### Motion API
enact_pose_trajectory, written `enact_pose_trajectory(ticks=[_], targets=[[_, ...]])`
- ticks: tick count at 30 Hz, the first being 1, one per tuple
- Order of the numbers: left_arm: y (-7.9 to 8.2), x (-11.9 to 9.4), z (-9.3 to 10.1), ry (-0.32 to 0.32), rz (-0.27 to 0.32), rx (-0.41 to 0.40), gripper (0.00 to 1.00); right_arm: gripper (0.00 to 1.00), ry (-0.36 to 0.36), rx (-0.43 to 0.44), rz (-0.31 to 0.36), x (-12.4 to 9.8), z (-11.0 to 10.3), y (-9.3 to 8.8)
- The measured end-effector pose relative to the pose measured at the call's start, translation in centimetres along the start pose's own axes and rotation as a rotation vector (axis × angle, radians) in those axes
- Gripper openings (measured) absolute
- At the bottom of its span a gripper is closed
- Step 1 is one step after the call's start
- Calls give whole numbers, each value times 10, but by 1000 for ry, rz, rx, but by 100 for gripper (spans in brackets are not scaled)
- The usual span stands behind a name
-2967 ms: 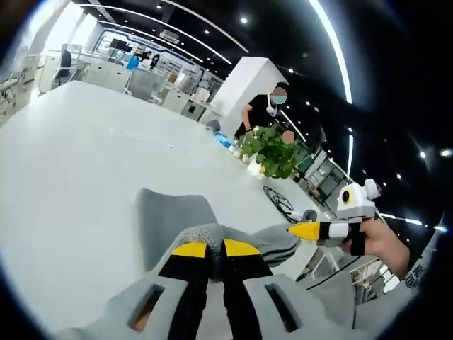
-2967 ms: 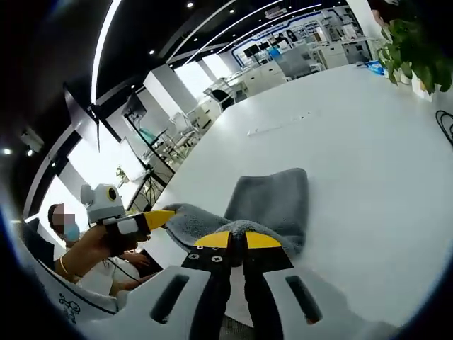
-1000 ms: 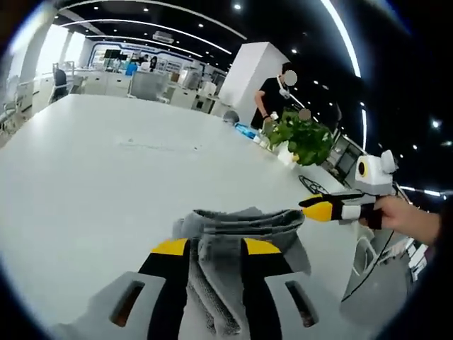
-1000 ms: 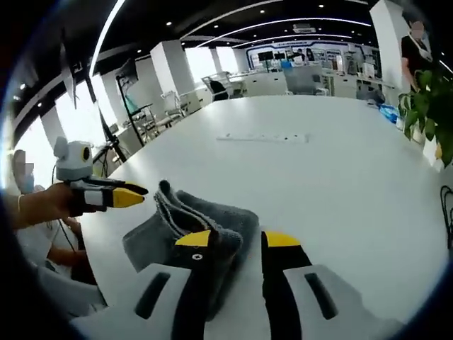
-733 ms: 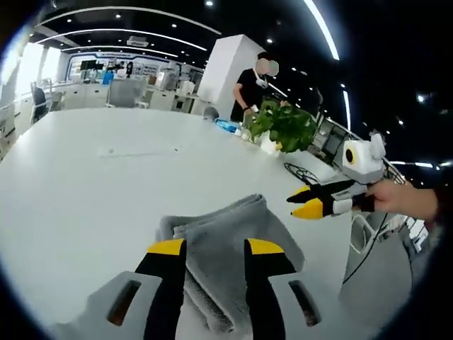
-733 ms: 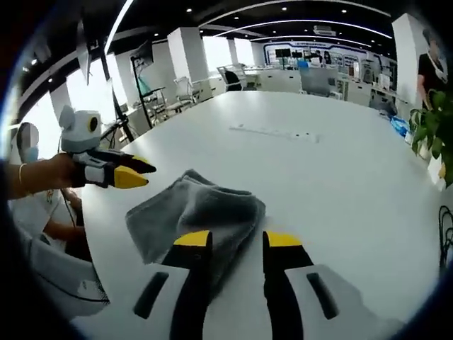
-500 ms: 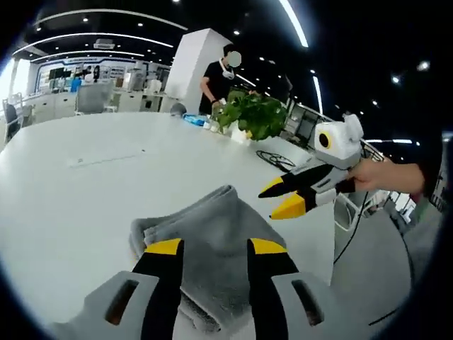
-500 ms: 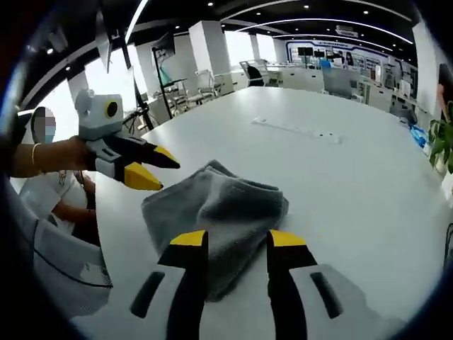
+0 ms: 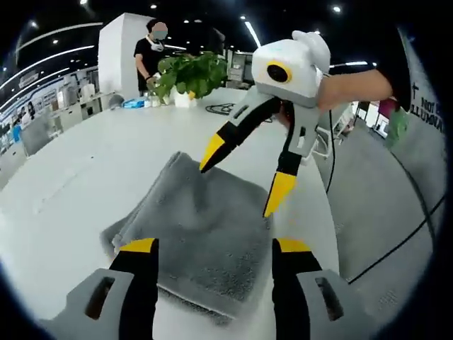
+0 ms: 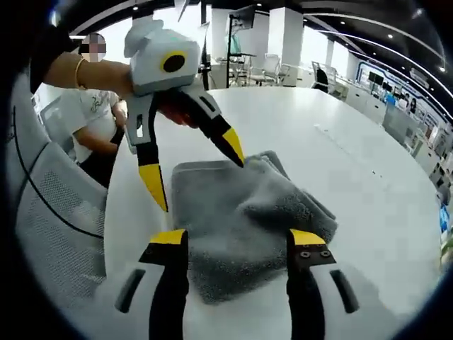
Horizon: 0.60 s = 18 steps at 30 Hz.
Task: Fold the towel on the table until its edges align and the towel forms a compact rectangular stack.
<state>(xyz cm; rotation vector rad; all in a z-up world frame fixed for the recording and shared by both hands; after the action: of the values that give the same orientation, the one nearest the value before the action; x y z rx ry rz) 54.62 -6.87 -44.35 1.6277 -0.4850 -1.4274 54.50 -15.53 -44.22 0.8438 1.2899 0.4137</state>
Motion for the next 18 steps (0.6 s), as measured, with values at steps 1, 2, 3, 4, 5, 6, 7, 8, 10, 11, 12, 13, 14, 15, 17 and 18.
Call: enact_pose_trajectory(ticks=[1,2,3,4,5,6,7,8,10,11,12,13,14,15,17,18], targets=[[-1,2,-5,14,-12,0,67,60,-8,-8,-33,3,3,-3],[-3,2,-14,58,-27,-14,67,62,-22,-6,-68,3,6,-7],[-1,3,-15,62,-20,-21,67,63,-4,-35,-76,4,7,-8],[1,3,-16,58,-1,-32,67,62,-2,-37,-70,6,8,-8],[3,4,-17,48,22,-70,67,62,-2,-28,-69,7,10,-8],[3,5,-17,41,26,-79,66,62,7,-23,-65,7,11,-9],[0,6,-17,36,17,-76,67,62,16,-14,-63,9,12,-11],[-3,7,-17,30,1,-74,67,62,18,-3,-64,9,14,-13],[-18,8,-13,17,-90,-32,69,63,29,27,-64,10,15,-17],[-25,8,-15,23,-126,3,70,64,26,52,-64,10,16,-18],[-26,9,-16,26,-100,16,70,64,29,50,-61,7,15,-17],[-24,7,-14,29,-85,0,70,64,33,46,-59,5,15,-17],[-23,6,-15,39,-67,-33,70,65,33,52,-55,7,17,-19],[-24,5,-17,45,-64,-51,70,66,36,68,-48,7,18,-20],[-28,5,-20,46,-40,-98,71,67,60,133,-41,8,20,-27],[-29,5,-21,42,-28,-117,71,68,67,179,-50,9,20,-33]])
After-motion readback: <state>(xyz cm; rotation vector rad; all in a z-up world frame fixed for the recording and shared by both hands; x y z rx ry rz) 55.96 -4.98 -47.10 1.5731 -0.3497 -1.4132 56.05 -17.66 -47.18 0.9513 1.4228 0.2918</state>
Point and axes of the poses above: the point that each gripper's makers call its tool centre point, and the gripper's own axes: x roughly forward along the fingers, z roughly to its right, y roughly out of its top, the point moved 3 cm from there along -x, roughly backward along the fingers, and after that the axes turned 2 degrees about z, right-handed, at the moved point
